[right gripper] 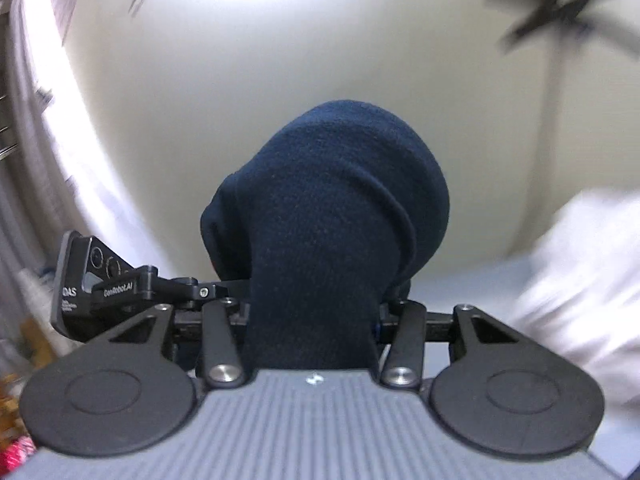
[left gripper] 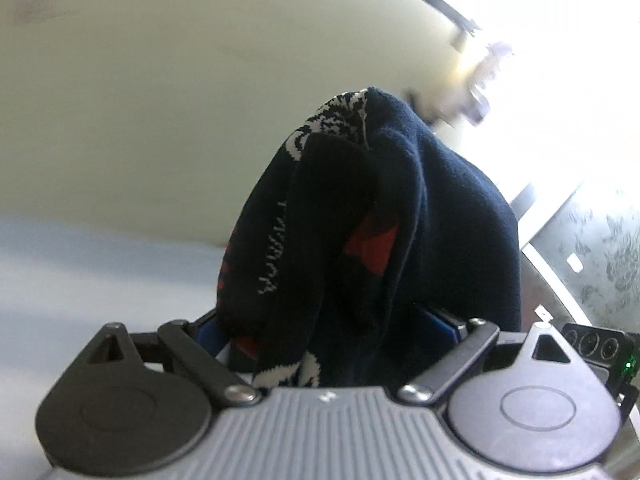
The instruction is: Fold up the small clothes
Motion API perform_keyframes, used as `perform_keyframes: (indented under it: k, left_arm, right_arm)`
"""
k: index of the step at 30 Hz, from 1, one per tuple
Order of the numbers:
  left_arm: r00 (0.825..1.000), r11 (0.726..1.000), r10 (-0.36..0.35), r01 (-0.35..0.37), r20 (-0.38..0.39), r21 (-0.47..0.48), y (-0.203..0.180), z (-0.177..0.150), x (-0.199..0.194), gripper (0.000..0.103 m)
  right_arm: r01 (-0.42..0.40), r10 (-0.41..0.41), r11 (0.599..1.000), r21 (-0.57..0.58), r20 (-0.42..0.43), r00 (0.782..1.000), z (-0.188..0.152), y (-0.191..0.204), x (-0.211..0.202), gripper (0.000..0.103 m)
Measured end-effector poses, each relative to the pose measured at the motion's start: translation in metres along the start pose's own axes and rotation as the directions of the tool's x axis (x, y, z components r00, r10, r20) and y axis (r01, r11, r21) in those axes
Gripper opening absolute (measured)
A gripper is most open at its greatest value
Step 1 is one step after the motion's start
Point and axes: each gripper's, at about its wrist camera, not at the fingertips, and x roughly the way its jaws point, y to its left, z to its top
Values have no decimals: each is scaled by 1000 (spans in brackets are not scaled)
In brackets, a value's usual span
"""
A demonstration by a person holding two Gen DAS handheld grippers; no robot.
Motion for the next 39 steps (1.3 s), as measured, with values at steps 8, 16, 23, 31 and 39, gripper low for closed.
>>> perform_keyframes:
  k: [8, 16, 23, 31, 39]
  left_arm:
    - [963, 990, 142, -139, -229, 31, -28, 5, 195, 87]
    - [965, 989, 147, -151, -218, 0, -16, -6, 186, 99]
    - [954, 943, 298, -288, -42, 164, -18, -45, 81, 103]
    - [878, 838, 477, -465, 29, 287, -30, -142, 22, 103]
    - [846, 801, 527, -526, 79, 284, -22, -179, -12, 103]
  right_arm:
    - [298, -286, 948, 109, -115, 951, 18, -143, 1, 55]
    - [432, -429, 902, 11, -103, 898, 0, -125, -1, 79]
    - [524, -527, 850, 54, 83, 846, -55, -56, -66, 86]
    - [490, -500, 860, 142, 45, 865, -140, 10, -88, 86]
    - [564, -570, 820, 95, 46, 821, -173, 48, -84, 86]
